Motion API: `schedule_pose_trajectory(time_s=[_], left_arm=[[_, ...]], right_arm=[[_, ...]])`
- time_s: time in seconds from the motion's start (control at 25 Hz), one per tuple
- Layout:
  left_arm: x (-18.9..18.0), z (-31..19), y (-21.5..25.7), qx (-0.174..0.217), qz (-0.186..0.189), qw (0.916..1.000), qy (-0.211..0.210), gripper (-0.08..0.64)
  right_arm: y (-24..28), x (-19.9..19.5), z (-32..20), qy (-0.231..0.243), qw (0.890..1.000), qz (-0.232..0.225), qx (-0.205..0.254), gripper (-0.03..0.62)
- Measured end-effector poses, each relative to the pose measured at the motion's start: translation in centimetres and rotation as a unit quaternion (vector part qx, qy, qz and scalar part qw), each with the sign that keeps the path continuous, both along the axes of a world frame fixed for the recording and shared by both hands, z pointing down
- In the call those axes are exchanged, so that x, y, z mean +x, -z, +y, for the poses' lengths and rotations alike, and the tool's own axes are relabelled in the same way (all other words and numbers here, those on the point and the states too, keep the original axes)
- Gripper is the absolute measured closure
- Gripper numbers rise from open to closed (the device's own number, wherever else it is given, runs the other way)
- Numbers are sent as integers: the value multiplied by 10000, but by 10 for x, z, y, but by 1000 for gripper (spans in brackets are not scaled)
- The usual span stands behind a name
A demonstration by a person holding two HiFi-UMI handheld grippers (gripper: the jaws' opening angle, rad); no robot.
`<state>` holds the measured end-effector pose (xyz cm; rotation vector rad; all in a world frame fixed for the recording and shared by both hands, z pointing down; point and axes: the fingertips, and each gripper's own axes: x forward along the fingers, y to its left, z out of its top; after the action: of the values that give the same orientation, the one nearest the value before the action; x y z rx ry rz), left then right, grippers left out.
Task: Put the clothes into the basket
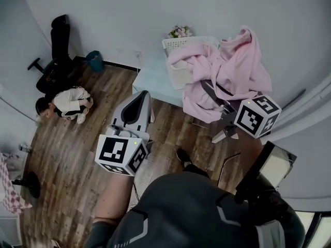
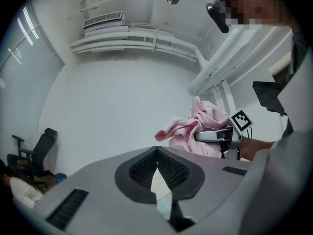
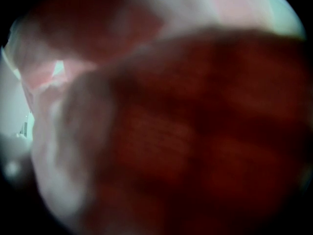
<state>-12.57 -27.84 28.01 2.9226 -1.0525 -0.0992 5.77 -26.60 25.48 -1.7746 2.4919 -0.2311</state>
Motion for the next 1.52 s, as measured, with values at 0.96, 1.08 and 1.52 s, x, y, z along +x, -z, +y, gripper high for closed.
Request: schedule_pose_trajectory(time_s=[0.96,1.08,1.52], left_arm=[[164,-220,-38,-527,-727,9955,315,551],[167,-213,-43,-617,-810,9943,328,551],[183,-261,-82,-977,-989,9867,847,551]], right_arm=[[-69,179,-276,22,9947,241,-1000,190],[-89,185,-278,4,9916,336,-1251,190],[-184,196,-342,604,9700,693,-2252,189]])
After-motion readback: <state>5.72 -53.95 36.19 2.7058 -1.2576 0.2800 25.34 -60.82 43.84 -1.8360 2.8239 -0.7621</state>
